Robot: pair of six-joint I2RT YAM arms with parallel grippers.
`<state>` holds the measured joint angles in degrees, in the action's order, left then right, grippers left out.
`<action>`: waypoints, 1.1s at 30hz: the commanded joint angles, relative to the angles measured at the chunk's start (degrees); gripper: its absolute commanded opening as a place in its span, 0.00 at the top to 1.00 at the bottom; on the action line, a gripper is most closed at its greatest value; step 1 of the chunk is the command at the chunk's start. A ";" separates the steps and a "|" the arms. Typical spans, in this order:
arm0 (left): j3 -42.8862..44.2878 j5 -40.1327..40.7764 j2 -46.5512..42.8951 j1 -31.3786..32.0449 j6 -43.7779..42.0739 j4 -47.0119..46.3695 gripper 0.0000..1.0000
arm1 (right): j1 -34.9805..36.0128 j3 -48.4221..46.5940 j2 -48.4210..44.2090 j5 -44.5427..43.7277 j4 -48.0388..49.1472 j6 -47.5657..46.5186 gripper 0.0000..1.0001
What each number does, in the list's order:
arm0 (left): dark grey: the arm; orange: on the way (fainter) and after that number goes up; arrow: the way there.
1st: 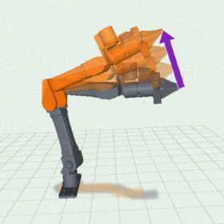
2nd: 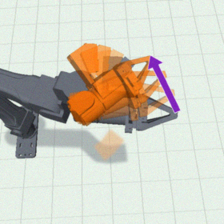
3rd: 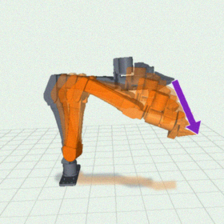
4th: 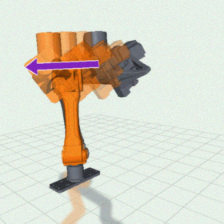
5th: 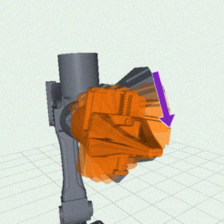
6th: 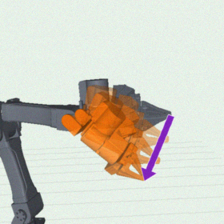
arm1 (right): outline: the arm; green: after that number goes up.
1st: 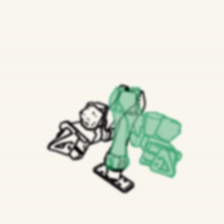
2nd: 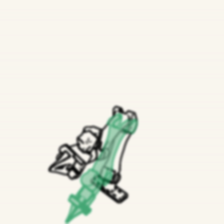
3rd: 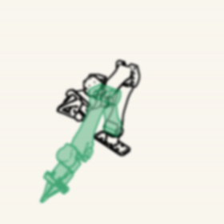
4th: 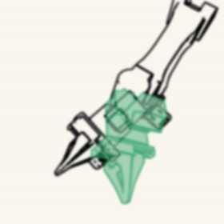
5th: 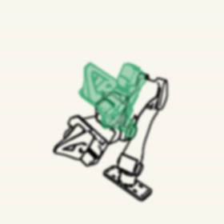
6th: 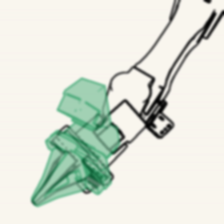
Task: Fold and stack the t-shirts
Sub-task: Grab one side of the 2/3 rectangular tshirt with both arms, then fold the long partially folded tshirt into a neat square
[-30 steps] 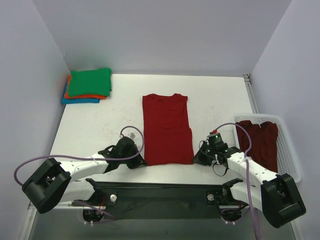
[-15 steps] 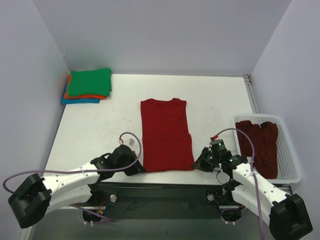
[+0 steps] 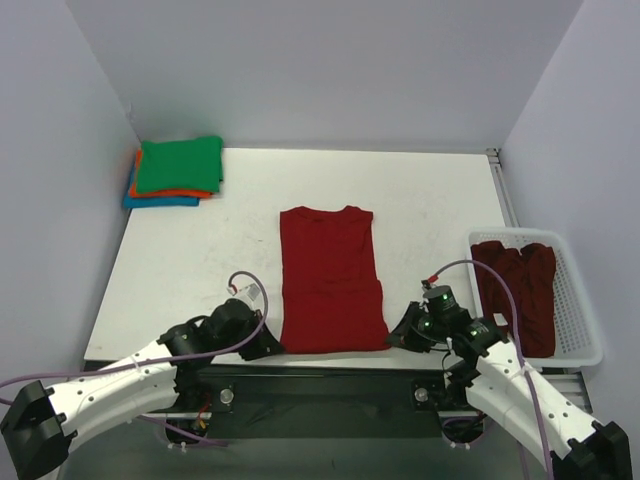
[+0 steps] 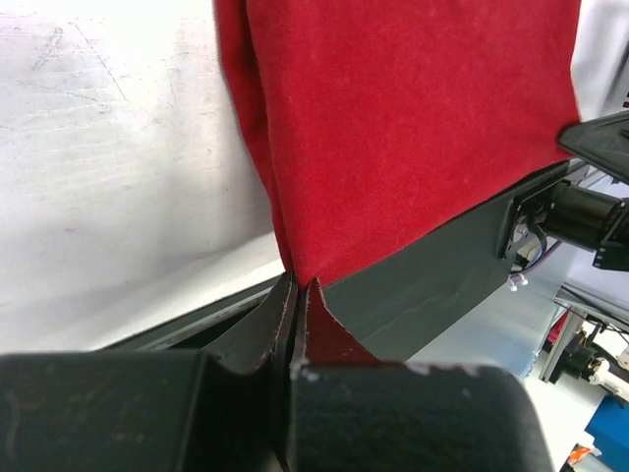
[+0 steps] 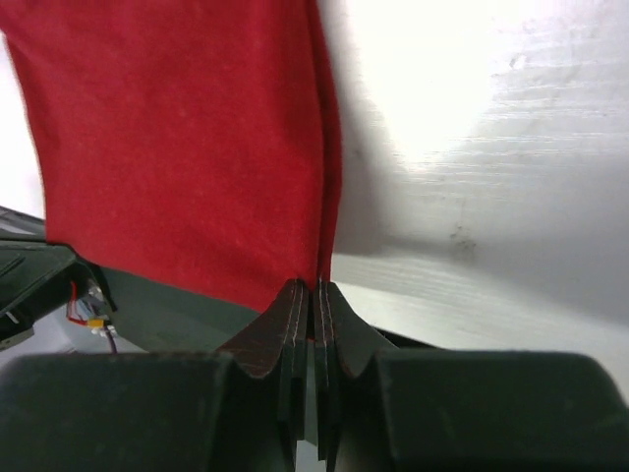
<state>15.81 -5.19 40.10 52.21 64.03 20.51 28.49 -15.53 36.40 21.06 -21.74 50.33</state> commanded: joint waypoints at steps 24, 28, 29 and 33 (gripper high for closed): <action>47.79 -11.60 39.07 -25.30 -12.79 -4.51 1.00 | -12.84 -55.73 47.92 1.42 0.20 -10.50 1.00; 56.50 -12.03 51.11 -28.99 -13.23 -6.53 1.00 | -15.22 -71.86 61.83 5.30 0.12 -11.91 1.00; 58.96 -12.30 56.27 -29.79 -13.49 -6.36 1.00 | -15.65 -74.62 64.82 6.53 0.12 -12.00 1.00; 68.45 -14.58 68.78 -33.74 -14.11 -6.72 1.00 | -17.67 -88.33 81.49 9.26 0.11 -12.18 1.00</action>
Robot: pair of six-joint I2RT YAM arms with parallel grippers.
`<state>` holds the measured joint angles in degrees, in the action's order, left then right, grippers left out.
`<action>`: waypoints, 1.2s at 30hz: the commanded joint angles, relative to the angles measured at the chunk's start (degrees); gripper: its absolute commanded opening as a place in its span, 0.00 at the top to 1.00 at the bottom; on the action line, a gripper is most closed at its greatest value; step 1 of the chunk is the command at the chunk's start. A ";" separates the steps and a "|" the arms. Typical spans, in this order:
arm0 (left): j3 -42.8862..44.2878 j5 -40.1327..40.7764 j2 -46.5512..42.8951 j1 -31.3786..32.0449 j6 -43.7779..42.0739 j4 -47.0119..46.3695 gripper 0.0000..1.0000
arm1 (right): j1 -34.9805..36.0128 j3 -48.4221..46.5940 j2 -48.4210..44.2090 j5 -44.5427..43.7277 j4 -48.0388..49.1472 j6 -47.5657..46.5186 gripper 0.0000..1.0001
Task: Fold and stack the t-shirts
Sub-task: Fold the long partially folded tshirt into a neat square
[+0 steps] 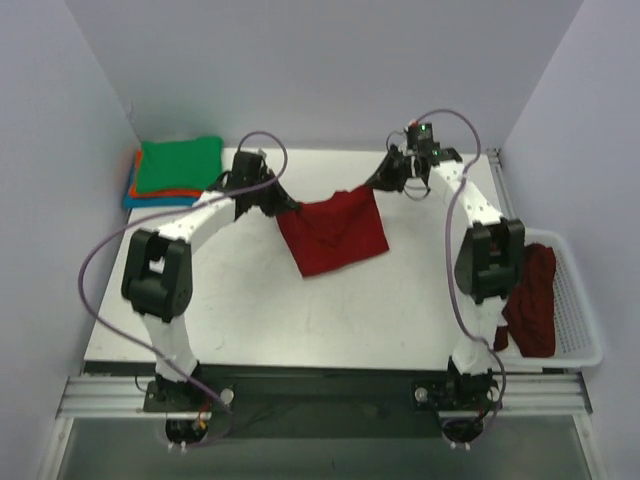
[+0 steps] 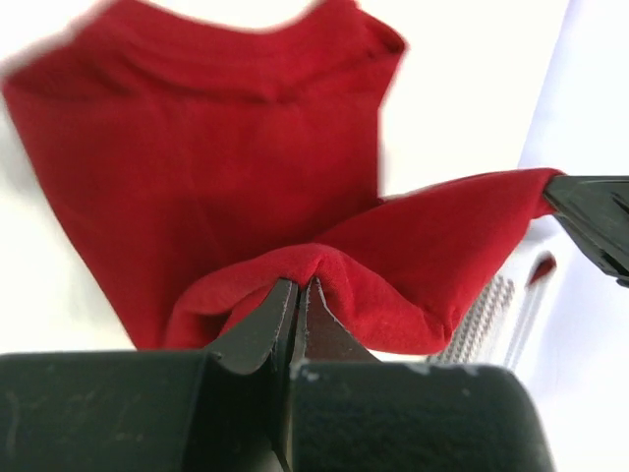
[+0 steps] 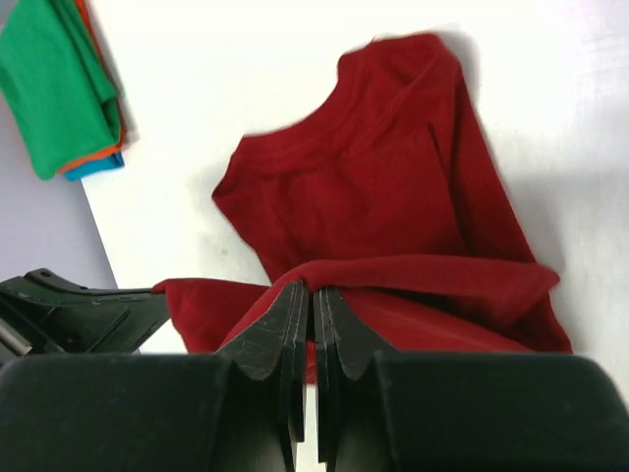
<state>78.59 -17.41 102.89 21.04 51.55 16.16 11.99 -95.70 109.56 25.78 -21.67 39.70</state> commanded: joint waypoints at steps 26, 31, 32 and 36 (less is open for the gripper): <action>3.34 -1.93 11.72 -12.69 -3.03 -12.12 0.43 | 4.26 -7.40 9.45 -16.80 7.27 -15.44 0.31; -2.55 -0.95 9.00 -12.86 -2.07 -14.31 0.37 | 11.29 -10.02 12.16 -21.21 1.55 -21.59 0.32; -3.95 -1.05 8.21 -12.78 -1.98 -14.40 0.37 | 11.91 -10.73 13.30 -21.21 -0.46 -21.51 0.32; -7.82 -1.14 5.13 -12.78 -1.54 -15.37 0.36 | 14.55 -11.18 17.52 -21.56 -2.50 -21.42 0.33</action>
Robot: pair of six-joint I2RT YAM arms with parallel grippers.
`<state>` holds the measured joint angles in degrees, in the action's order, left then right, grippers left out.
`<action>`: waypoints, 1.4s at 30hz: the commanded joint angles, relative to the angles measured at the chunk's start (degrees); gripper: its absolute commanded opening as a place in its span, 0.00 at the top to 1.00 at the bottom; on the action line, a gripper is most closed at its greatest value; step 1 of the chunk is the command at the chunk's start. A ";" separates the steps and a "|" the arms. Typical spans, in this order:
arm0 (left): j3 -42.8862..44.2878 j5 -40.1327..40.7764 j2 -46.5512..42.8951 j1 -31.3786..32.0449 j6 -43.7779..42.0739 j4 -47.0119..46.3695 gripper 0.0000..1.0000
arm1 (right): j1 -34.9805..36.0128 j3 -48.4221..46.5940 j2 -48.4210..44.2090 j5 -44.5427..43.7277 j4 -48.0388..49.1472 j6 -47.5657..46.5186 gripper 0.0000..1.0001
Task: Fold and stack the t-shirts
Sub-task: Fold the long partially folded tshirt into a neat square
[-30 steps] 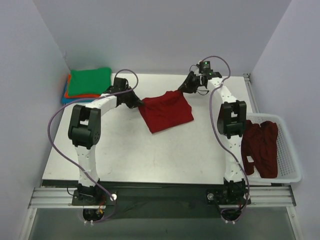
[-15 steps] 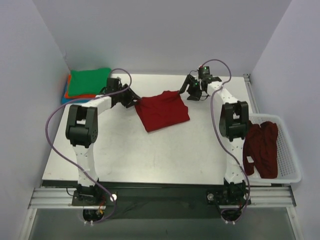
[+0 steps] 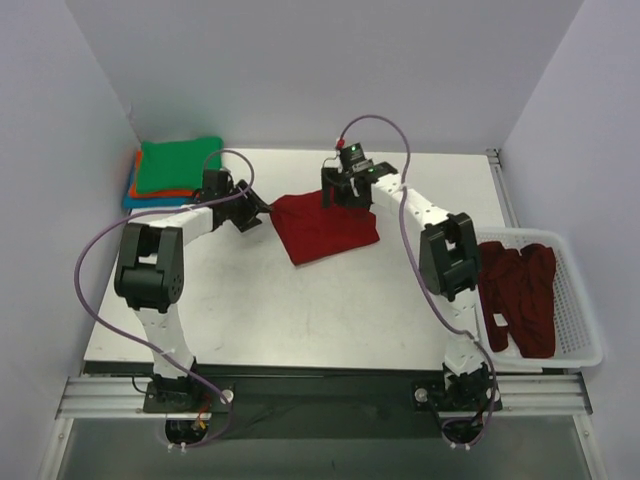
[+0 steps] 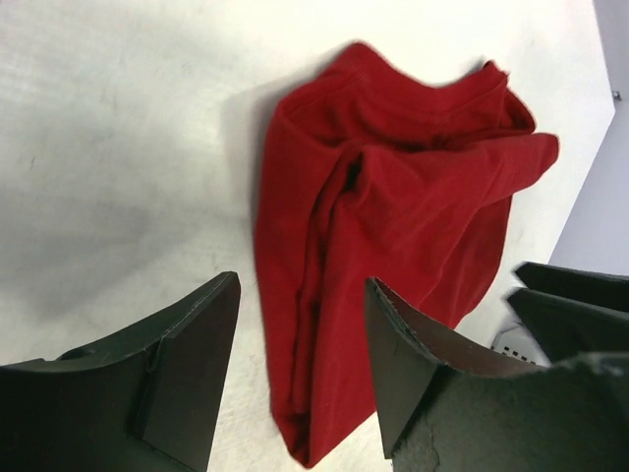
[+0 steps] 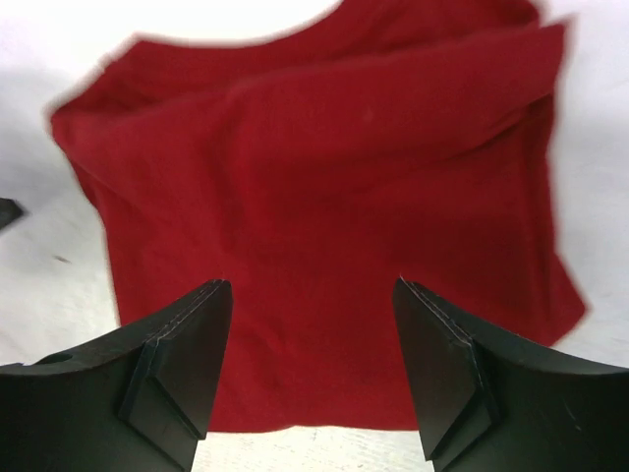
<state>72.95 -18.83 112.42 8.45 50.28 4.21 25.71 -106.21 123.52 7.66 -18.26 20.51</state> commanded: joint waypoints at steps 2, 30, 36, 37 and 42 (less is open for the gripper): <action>-3.51 0.28 -6.24 -0.19 -0.18 -3.42 0.36 | 2.31 0.13 4.18 -3.79 -6.78 -2.41 0.33; -29.79 8.01 -30.24 11.85 -1.58 0.97 0.39 | 25.26 53.04 -27.00 -11.26 -1.69 17.45 0.35; -29.88 11.27 -33.76 14.14 -2.47 4.49 0.47 | 24.30 49.62 -35.45 -15.57 -1.86 18.69 0.35; -29.62 11.71 -34.11 14.31 -2.64 5.10 0.47 | 23.42 49.00 -36.42 -15.83 -2.04 18.60 0.35; -27.34 14.34 -32.45 16.69 -2.99 6.95 0.48 | 17.72 47.07 -40.99 -16.81 -2.13 17.55 0.35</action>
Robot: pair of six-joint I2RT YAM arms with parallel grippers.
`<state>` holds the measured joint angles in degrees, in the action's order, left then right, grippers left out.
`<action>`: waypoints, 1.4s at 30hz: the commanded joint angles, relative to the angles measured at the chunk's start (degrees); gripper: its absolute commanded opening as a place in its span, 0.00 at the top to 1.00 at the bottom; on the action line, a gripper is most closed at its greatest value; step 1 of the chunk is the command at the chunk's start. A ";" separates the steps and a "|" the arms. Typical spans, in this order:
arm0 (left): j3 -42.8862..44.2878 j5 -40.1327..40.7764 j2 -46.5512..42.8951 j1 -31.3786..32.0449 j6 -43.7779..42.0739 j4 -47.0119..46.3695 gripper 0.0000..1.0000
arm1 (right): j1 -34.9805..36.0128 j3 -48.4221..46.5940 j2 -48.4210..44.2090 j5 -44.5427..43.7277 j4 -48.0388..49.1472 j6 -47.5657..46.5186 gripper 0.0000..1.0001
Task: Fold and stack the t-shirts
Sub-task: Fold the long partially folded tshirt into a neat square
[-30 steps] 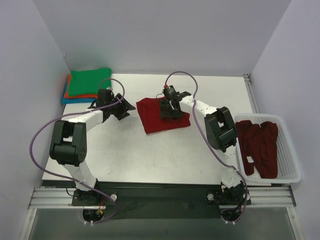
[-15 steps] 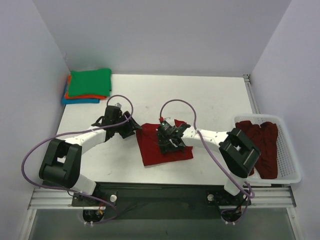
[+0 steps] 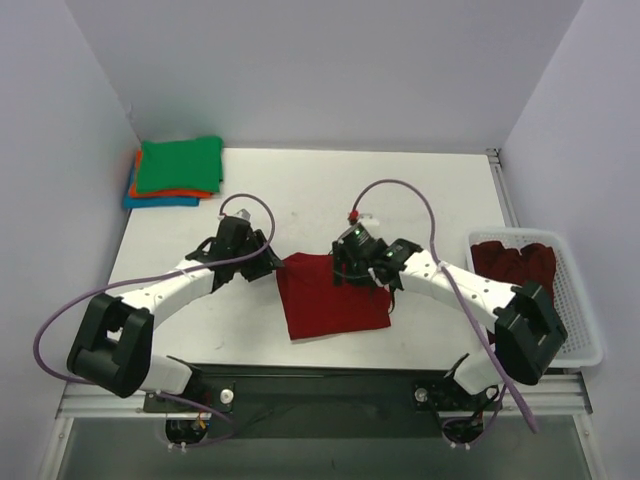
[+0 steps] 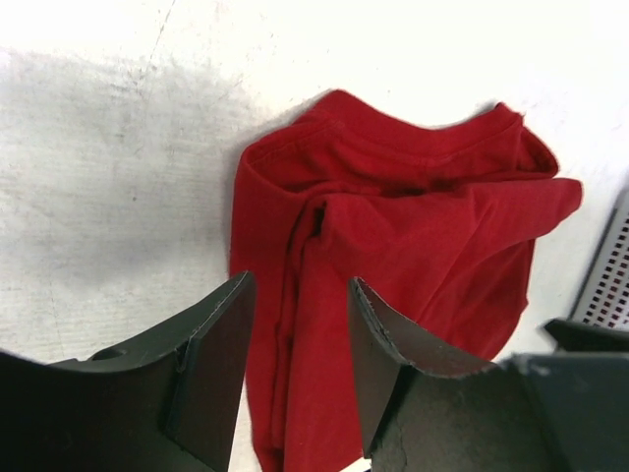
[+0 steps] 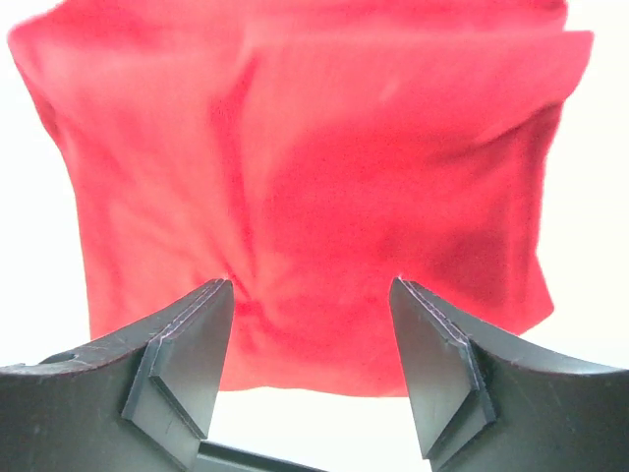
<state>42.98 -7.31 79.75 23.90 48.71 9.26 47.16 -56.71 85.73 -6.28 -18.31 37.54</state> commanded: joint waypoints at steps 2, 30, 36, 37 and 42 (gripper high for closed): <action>2.98 3.00 1.64 1.41 -1.34 1.47 0.48 | -8.36 -2.71 -3.29 -1.81 -2.09 -0.80 0.36; 8.87 1.69 11.83 2.82 -0.02 -5.12 0.54 | -22.99 -8.86 11.74 12.00 2.31 -2.03 0.61; 10.98 1.16 13.85 2.91 -0.10 -5.48 0.53 | -22.99 -8.86 12.09 12.00 2.57 -1.68 0.70; 11.16 1.25 14.29 2.91 -0.02 -5.56 0.54 | -22.99 -8.86 12.18 12.08 2.66 -1.59 0.72; 11.33 0.28 15.53 2.91 0.33 -6.44 0.72 | -22.90 -8.95 12.88 12.44 2.92 -1.50 0.86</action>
<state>52.01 -5.69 94.72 26.55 49.17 5.45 24.18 -63.77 97.86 5.87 -15.14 35.79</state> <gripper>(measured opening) 0.317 0.163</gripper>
